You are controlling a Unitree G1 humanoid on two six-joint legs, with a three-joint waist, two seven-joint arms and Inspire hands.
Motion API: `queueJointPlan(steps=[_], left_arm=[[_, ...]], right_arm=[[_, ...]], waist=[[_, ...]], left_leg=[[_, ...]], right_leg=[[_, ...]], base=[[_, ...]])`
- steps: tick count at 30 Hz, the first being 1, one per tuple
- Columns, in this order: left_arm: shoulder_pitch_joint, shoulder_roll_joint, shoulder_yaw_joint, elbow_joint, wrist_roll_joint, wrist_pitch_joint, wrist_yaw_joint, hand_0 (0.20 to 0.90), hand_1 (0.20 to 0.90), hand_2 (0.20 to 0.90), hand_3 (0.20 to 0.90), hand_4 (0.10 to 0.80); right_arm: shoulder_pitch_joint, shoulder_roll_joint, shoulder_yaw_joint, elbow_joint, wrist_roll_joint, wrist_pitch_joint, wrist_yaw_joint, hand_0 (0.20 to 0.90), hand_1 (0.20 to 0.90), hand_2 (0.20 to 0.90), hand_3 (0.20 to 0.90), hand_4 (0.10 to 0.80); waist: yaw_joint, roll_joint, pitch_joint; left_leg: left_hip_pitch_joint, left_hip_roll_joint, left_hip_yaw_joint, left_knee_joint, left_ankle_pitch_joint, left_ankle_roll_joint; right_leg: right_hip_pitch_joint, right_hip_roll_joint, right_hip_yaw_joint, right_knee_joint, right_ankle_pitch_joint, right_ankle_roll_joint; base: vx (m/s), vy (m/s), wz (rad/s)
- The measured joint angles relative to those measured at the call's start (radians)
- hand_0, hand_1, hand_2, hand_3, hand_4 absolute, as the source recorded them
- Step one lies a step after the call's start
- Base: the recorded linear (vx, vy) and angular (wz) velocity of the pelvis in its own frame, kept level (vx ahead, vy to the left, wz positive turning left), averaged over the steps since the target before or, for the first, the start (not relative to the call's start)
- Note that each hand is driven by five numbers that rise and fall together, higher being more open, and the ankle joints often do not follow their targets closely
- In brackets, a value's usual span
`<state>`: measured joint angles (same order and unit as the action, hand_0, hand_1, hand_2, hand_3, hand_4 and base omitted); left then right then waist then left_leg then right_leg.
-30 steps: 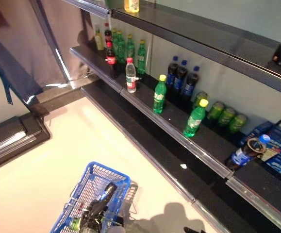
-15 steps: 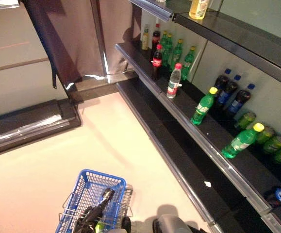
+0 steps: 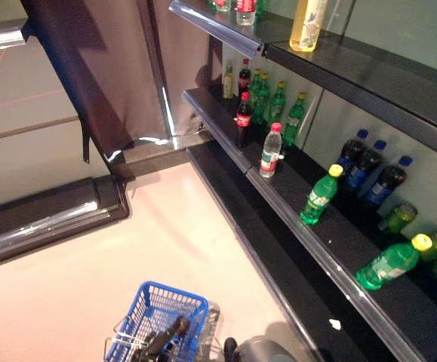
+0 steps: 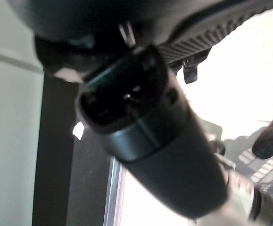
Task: Pick up the drink and place into the basket.
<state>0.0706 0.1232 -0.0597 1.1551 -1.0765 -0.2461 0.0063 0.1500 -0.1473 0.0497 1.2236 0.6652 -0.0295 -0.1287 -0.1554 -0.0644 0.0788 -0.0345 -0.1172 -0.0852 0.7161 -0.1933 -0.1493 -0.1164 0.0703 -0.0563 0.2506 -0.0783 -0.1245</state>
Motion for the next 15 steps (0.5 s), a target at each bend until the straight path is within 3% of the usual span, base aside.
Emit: queueJointPlan(steps=[2,4,6,8,9,11,12,14,15], left_arm=[[-0.002,-0.001,-0.007,-0.035,-0.012,-0.006,0.000,0.300,0.300,0.300,0.200,0.100],[-0.015,0.004,0.002,-0.079,-0.033,-0.009,-0.001,0.300,0.300,0.300,0.200,0.100],[-0.017,-0.003,0.011,-0.085,-0.042,-0.012,-0.024,0.300,0.300,0.300,0.200,0.100],[-0.018,-0.008,0.034,-0.083,-0.052,-0.014,-0.042,0.300,0.300,0.300,0.200,0.100],[-0.027,-0.015,0.048,-0.084,-0.052,-0.026,-0.052,0.300,0.300,0.300,0.200,0.100],[-0.044,-0.025,0.058,-0.085,-0.048,-0.036,-0.054,0.300,0.300,0.300,0.200,0.100],[-0.045,-0.026,0.062,-0.085,-0.048,-0.042,-0.052,0.300,0.300,0.300,0.200,0.100],[-0.050,-0.034,0.072,-0.082,-0.049,-0.041,-0.036,0.300,0.300,0.300,0.200,0.100],[-0.057,-0.038,0.071,-0.070,-0.049,-0.039,-0.031,0.300,0.300,0.300,0.200,0.100]], right_arm=[[-0.027,-0.026,0.034,-0.025,-0.008,-0.007,0.000,0.900,0.900,0.900,0.900,0.800],[-0.081,-0.038,0.038,-0.007,-0.016,-0.013,0.005,0.900,0.900,0.900,0.900,0.800],[-0.109,-0.058,0.039,-0.022,-0.030,-0.021,0.011,0.900,0.900,0.900,0.900,0.800],[-0.134,-0.058,0.044,-0.019,-0.035,-0.021,0.013,0.900,0.900,0.900,0.900,0.800],[-0.155,-0.062,0.045,-0.014,-0.037,-0.020,0.017,0.900,0.900,0.900,0.900,0.800],[-0.164,-0.070,0.032,-0.007,-0.042,-0.015,0.023,0.900,0.900,0.900,0.900,0.800],[-0.160,-0.075,0.026,0.001,-0.056,-0.015,0.025,0.900,0.900,0.900,0.900,0.800],[-0.141,-0.094,0.029,0.006,-0.076,-0.011,0.026,0.900,0.900,0.900,0.900,0.800],[-0.121,-0.099,0.026,0.013,-0.077,-0.004,0.024,0.900,0.900,0.900,0.900,0.800]], waist=[[0.039,-0.001,0.003],[0.098,-0.018,0.040],[0.124,0.006,0.057],[0.158,0.002,0.065],[0.183,0.004,0.077],[0.183,0.012,0.086],[0.182,0.016,0.086],[0.170,0.044,0.090],[0.147,0.066,0.102]], left_leg=[[-0.065,0.005,0.024,0.043,0.015,0.029],[-0.089,0.023,0.055,-0.144,0.013,0.077],[-0.087,0.104,0.035,-0.387,0.045,0.103],[-0.073,0.150,-0.068,-0.611,0.125,0.080],[-0.069,0.180,-0.128,-0.711,0.182,0.050],[-0.071,0.215,-0.151,-0.729,0.214,0.041],[-0.070,0.225,-0.147,-0.707,0.215,0.042],[-0.055,0.240,-0.117,-0.660,0.214,0.044],[-0.050,0.240,-0.098,-0.664,0.254,0.020]], right_leg=[[0.054,0.009,0.055,-0.046,0.015,-0.014],[0.095,0.012,0.140,-0.116,0.048,0.001],[0.139,0.043,0.199,-0.162,0.071,0.004],[0.171,0.063,0.309,-0.205,0.084,0.013],[0.182,0.073,0.368,-0.211,0.083,0.013],[0.193,0.070,0.419,-0.208,0.069,0.024],[0.201,0.053,0.425,-0.201,0.049,0.042],[0.203,0.023,0.387,-0.178,0.008,0.096],[0.205,0.007,0.363,-0.151,-0.030,0.132]], base=[[0.368,0.121,-0.62],[0.441,0.302,-1.10],[0.576,0.437,-1.01],[0.464,0.390,-1.25],[0.366,0.463,-1.52],[0.288,0.529,-1.22],[0.256,0.477,-1.08],[0.250,0.437,-0.83],[0.241,0.387,-0.40]])
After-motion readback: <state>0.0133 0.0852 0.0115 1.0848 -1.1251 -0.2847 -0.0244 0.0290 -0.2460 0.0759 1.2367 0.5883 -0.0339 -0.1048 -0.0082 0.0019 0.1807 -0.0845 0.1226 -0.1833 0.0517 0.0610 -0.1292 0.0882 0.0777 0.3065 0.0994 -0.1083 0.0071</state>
